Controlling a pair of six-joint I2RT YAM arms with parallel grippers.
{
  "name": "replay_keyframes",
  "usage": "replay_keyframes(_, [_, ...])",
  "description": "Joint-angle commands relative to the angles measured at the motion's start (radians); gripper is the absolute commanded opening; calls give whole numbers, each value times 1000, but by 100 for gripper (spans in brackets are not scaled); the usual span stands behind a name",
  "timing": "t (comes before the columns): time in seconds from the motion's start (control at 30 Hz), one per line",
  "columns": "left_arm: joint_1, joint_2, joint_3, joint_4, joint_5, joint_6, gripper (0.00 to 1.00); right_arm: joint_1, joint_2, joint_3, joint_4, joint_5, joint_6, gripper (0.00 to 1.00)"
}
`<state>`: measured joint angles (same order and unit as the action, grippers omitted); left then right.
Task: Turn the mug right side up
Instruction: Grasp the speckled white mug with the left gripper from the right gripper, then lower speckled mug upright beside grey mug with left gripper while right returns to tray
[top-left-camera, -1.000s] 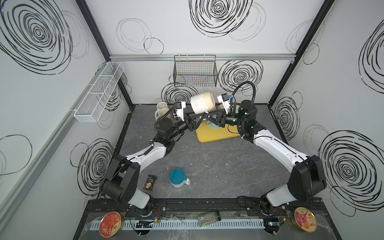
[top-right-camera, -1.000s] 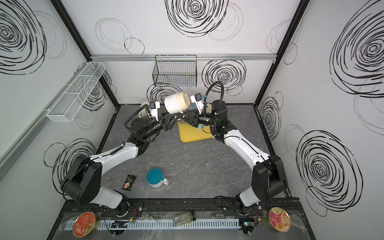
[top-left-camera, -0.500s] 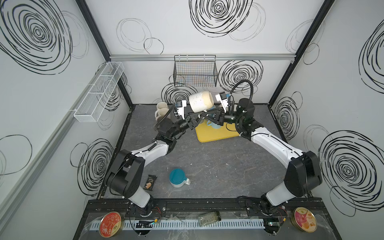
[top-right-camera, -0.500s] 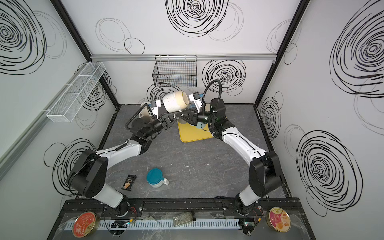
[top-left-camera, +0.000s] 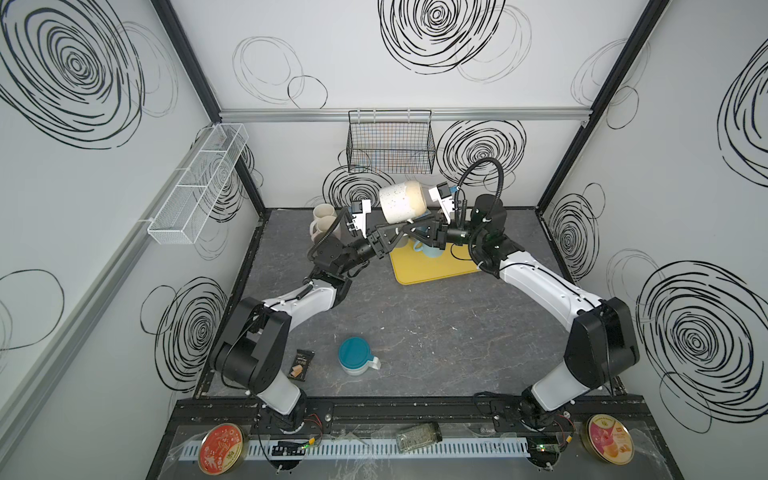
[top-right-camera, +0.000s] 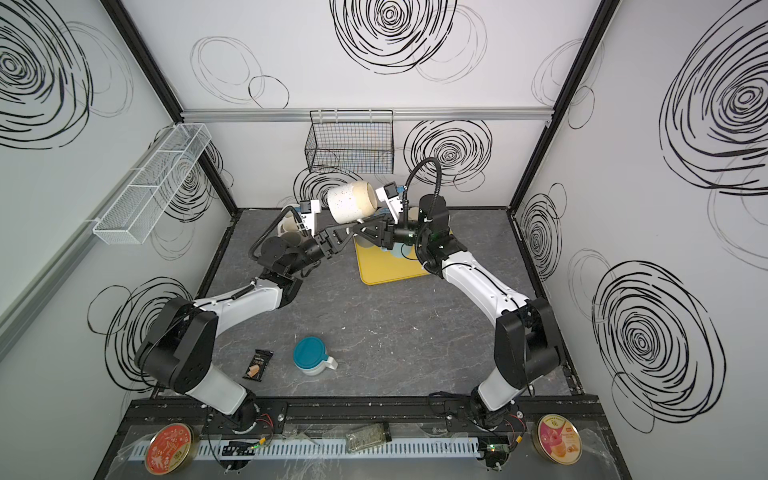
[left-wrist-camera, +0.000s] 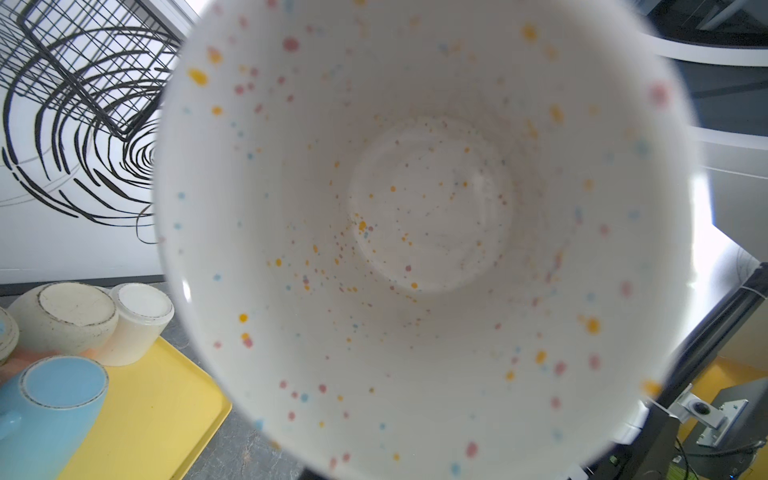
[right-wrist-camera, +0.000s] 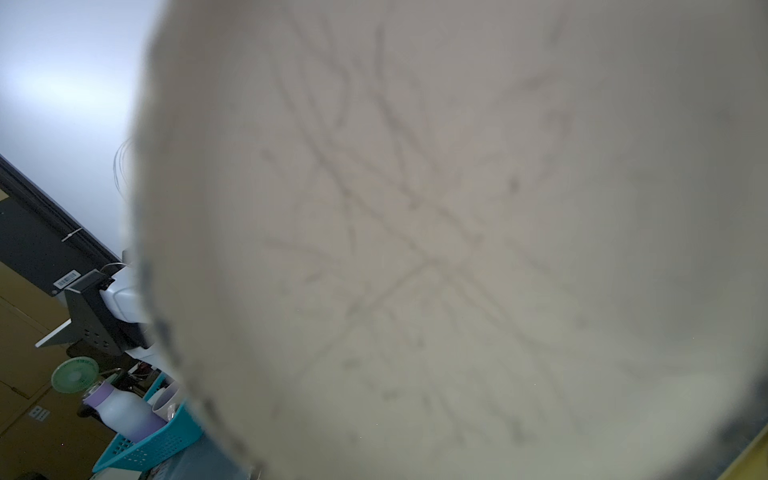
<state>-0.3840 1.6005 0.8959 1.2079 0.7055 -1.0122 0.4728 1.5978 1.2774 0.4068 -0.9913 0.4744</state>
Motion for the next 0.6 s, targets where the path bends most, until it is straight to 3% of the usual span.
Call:
replay_keyframes(0.0, [38,-36,18,104,1,7,0,-4,-40,37,-29,31,-50,39])
replay_keyframes(0.2, [106,-103,3,-17,11,85,0,-18,-57,31,-104,84,-87,51])
replay_keyframes(0.33, [162,-170,-2,-171,15,200,0,-23,-62,28,-140,107,-106,53])
replay_keyframes(0.43, [213,-228,14,-371,16,343,0,-28,-63,27,-171,138,-118,54])
replay_keyframes(0.57, [273,-298,93,-800,-29,675,0,-36,-60,38,-259,238,-141,55])
